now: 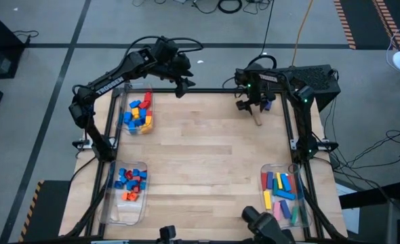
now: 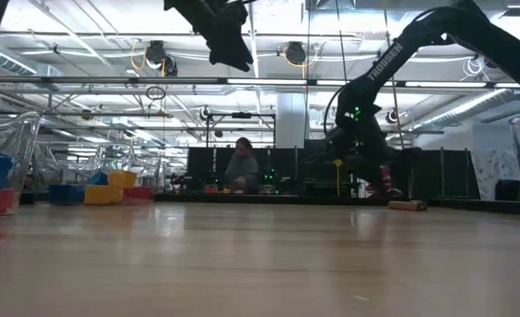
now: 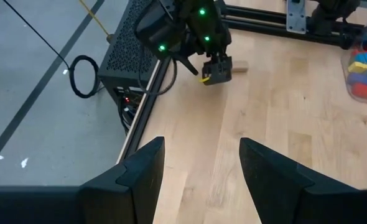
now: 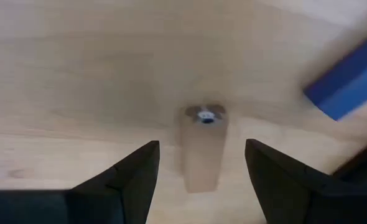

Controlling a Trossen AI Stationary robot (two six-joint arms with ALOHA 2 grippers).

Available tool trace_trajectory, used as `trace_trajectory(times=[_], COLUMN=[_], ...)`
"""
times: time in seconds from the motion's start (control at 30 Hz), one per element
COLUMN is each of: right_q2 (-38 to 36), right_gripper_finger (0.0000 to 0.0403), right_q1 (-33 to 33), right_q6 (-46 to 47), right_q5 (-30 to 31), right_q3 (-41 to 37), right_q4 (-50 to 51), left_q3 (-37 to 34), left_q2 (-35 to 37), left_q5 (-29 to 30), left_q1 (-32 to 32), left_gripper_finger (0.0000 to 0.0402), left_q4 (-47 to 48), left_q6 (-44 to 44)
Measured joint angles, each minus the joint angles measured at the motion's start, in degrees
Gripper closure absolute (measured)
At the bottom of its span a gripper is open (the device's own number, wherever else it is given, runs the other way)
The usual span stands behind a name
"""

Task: Sort blocks by size
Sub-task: Put the brown rectangular block into the bottom right transparent bin

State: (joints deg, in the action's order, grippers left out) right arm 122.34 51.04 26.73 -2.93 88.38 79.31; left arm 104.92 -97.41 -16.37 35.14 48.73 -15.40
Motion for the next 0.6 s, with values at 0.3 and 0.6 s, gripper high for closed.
trace_trajectory(times=[0.3, 0.6], right_q2=[4.3, 5.8], right_gripper_finger=[0.0174, 0.0232], right_q1=[-0.1, -0.6], right_q6=[-3.9, -6.7], right_q5=[-1.9, -2.2], right_q3=[0.2, 0.2], right_q4=[-0.3, 2.1], left_q3=[0.0, 0.0], left_q2=[0.0, 0.0], left_q5=[0.2, 2.3], left_q1=[0.0, 0.2], left_gripper_finger=[0.0194, 0.0194], left_q4=[0.2, 0.3], left_q6=[0.0, 0.0])
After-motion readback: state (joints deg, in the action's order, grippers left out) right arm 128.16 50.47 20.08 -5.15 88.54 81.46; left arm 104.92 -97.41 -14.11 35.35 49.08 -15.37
